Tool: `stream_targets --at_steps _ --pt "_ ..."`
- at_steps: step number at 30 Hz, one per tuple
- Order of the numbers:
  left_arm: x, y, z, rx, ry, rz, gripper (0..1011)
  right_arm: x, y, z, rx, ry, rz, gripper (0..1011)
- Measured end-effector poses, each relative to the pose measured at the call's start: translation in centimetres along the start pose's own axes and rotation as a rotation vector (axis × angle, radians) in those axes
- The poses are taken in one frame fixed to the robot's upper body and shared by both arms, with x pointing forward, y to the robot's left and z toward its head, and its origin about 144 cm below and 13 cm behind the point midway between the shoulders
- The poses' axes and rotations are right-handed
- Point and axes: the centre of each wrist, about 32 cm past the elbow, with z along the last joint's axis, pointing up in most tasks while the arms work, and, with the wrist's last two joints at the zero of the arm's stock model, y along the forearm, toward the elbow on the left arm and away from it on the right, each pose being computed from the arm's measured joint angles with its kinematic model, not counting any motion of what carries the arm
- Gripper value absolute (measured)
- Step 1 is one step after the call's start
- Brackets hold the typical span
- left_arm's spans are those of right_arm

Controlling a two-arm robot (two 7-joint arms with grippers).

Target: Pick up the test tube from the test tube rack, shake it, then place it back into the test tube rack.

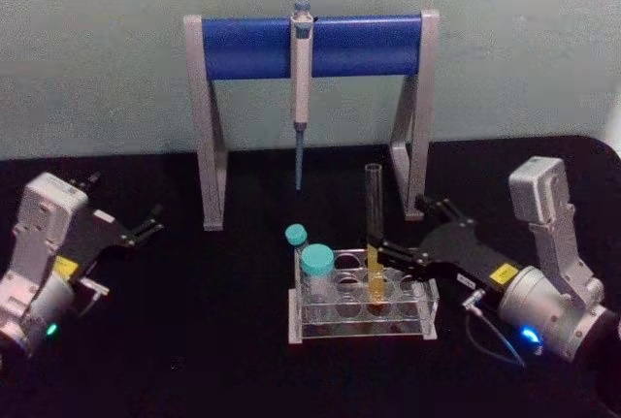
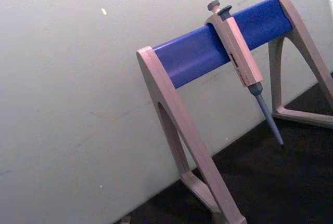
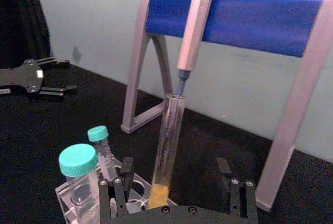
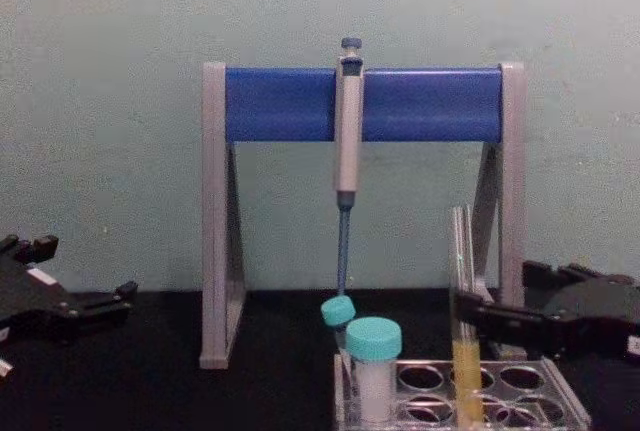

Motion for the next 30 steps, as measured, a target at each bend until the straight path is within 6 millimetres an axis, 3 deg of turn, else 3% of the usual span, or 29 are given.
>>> stream_targets --at_steps 30 --pt "0.0 0.0 0.0 0.0 0.0 0.0 1010 1.0 4.0 1.3 -0.06 0.067 0.068 1000"
